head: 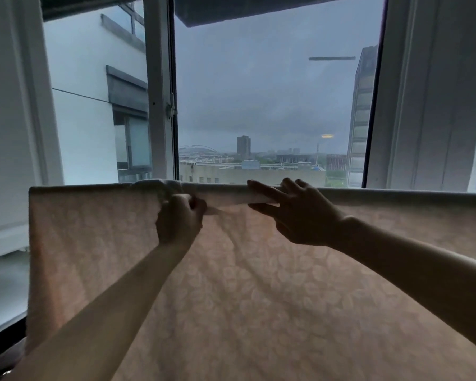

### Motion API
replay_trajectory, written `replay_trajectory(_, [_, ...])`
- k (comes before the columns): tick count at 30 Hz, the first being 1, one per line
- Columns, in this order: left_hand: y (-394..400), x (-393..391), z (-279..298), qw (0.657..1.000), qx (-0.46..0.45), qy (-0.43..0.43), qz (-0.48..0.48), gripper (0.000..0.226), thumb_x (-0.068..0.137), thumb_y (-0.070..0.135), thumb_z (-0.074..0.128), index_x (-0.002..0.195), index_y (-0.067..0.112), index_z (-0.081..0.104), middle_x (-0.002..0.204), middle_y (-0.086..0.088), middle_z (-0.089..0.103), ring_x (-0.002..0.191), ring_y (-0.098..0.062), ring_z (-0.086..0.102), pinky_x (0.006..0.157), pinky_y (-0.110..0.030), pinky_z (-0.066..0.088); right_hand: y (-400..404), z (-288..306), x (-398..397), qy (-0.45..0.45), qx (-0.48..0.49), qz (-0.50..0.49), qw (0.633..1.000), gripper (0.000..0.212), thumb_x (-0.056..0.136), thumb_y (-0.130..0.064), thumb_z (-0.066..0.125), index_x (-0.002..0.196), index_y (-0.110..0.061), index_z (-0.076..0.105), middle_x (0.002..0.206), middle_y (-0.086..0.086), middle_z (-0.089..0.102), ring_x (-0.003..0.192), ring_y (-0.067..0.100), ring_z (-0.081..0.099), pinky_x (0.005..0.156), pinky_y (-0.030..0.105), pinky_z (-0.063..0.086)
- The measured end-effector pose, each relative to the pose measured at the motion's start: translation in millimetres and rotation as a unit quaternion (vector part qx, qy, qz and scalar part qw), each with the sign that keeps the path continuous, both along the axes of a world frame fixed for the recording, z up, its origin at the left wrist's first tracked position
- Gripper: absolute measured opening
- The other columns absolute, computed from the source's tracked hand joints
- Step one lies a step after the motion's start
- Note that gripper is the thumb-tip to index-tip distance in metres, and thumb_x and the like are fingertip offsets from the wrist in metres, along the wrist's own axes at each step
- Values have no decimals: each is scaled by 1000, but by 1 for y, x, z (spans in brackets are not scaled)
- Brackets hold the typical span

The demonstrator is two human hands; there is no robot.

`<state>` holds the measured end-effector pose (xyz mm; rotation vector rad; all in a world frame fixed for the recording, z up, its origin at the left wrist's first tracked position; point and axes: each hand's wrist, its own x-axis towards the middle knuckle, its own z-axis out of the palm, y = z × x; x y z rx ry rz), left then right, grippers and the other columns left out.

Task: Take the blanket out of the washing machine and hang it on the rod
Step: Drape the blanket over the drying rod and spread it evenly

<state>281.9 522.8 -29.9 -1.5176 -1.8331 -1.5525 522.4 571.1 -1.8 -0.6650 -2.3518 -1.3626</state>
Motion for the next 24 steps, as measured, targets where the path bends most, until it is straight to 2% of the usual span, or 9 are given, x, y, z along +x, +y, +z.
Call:
replay_trajectory(3, [3,-5,-17,999,-35,12,-39,30,96,27,52,73,13,65,60,-1,64,56,-14,64,48,-21,39,-3,-1,-2,-11,-22,4,1000,42,81,-26,56,122,-28,61,152,17,33,101,35,56,75,47,51])
replay_trajectory(5, [3,-8,-18,999,-39,25,-26,30,96,29,52,74,15,66,61,1,64,56,-12,63,49,-22,40,-5,-2,-2,-17,-28,7,999,45,75,-24,58,120,-24,55,150,21,34,111,39,53,84,52,48])
replay_trajectory(8, [0,-10,-22,999,-47,24,-4,33,96,31,50,72,15,65,62,1,65,57,-14,63,55,-25,46,-7,0,-8,-10,-47,15,999,56,76,-20,57,129,-19,39,149,23,34,125,40,46,97,54,43])
replay_trajectory(12, [-5,-14,-23,999,-42,20,-11,33,96,30,49,69,17,61,61,1,63,56,-13,64,58,-28,54,-1,3,-17,-15,-52,14,998,67,85,-18,49,148,-13,29,154,18,26,132,36,41,102,49,42])
replay_trajectory(15, [-7,-14,-23,999,-33,32,-4,32,96,32,49,68,19,59,60,2,62,54,-11,63,59,-33,57,3,5,-29,-27,-55,24,998,68,85,-20,49,149,-10,28,155,16,26,129,36,45,98,47,47])
replay_trajectory(19, [-10,-18,-24,998,-26,46,20,34,96,35,49,67,20,58,57,5,58,52,-8,60,60,-33,57,5,2,-52,-19,-41,31,999,70,83,-25,56,147,-11,33,153,17,30,116,34,54,81,44,53])
replay_trajectory(21, [-11,-19,-24,999,-29,36,19,34,96,35,50,67,20,58,58,5,59,52,-7,60,61,-32,57,7,2,-62,-10,-42,28,999,67,85,-26,54,147,-14,33,152,17,32,108,33,56,74,42,53])
replay_trajectory(24, [-14,-18,-19,999,-41,7,-7,32,95,32,53,65,22,57,59,3,61,55,-10,63,62,-31,57,10,3,-74,-5,-39,15,999,66,87,-30,50,149,-21,28,154,13,30,104,34,56,70,40,52])
